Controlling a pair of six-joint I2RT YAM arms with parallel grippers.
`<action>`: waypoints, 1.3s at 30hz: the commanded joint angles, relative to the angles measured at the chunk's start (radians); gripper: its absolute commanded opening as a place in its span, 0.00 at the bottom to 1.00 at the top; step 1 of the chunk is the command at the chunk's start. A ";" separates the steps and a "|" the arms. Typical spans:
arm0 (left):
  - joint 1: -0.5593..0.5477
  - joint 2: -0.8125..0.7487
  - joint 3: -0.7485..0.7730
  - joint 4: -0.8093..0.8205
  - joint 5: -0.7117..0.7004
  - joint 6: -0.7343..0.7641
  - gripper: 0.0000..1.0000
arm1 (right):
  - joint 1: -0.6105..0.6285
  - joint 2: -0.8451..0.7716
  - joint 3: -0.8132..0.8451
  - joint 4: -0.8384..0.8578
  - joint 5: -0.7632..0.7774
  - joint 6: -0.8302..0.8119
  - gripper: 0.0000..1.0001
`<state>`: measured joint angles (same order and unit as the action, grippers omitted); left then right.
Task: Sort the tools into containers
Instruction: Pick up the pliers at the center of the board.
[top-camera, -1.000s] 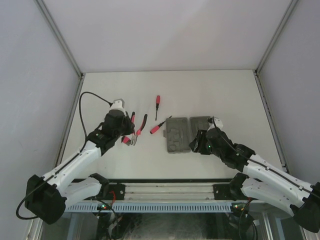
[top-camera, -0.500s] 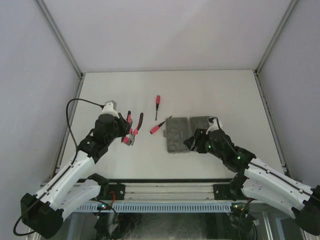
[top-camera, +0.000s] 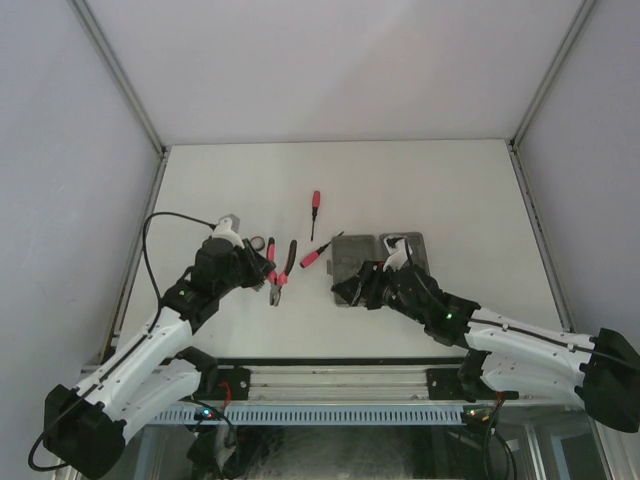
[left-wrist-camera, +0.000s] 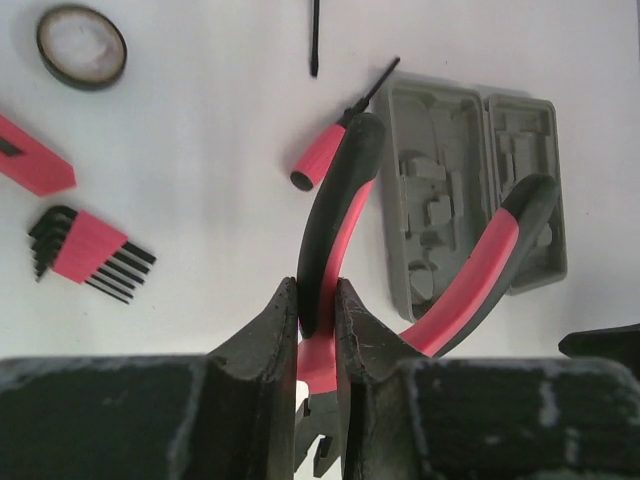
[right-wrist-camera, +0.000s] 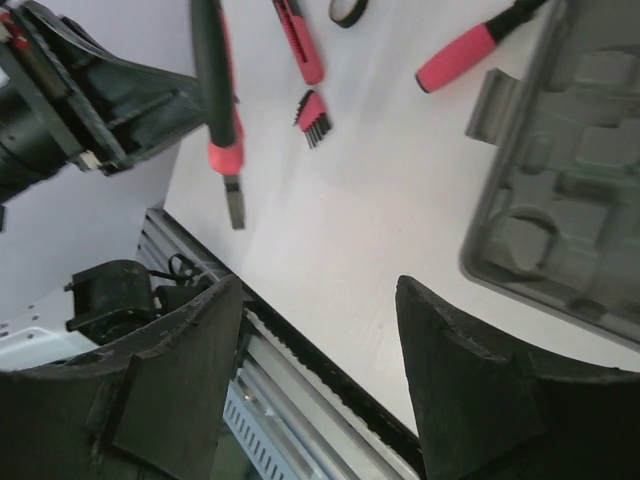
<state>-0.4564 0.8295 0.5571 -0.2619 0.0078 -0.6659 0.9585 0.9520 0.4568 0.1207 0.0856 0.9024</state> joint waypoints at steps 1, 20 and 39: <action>-0.037 -0.064 -0.024 0.131 0.032 -0.124 0.00 | 0.064 0.025 0.005 0.144 0.090 0.072 0.63; -0.208 -0.026 -0.035 0.175 0.003 -0.207 0.00 | 0.093 0.199 0.076 0.362 -0.058 0.000 0.61; -0.266 0.000 0.041 0.134 -0.001 -0.210 0.00 | 0.075 0.299 0.157 0.326 -0.104 -0.037 0.44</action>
<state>-0.7174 0.8383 0.5224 -0.1856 0.0036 -0.8570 1.0416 1.2495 0.5663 0.4091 -0.0048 0.8944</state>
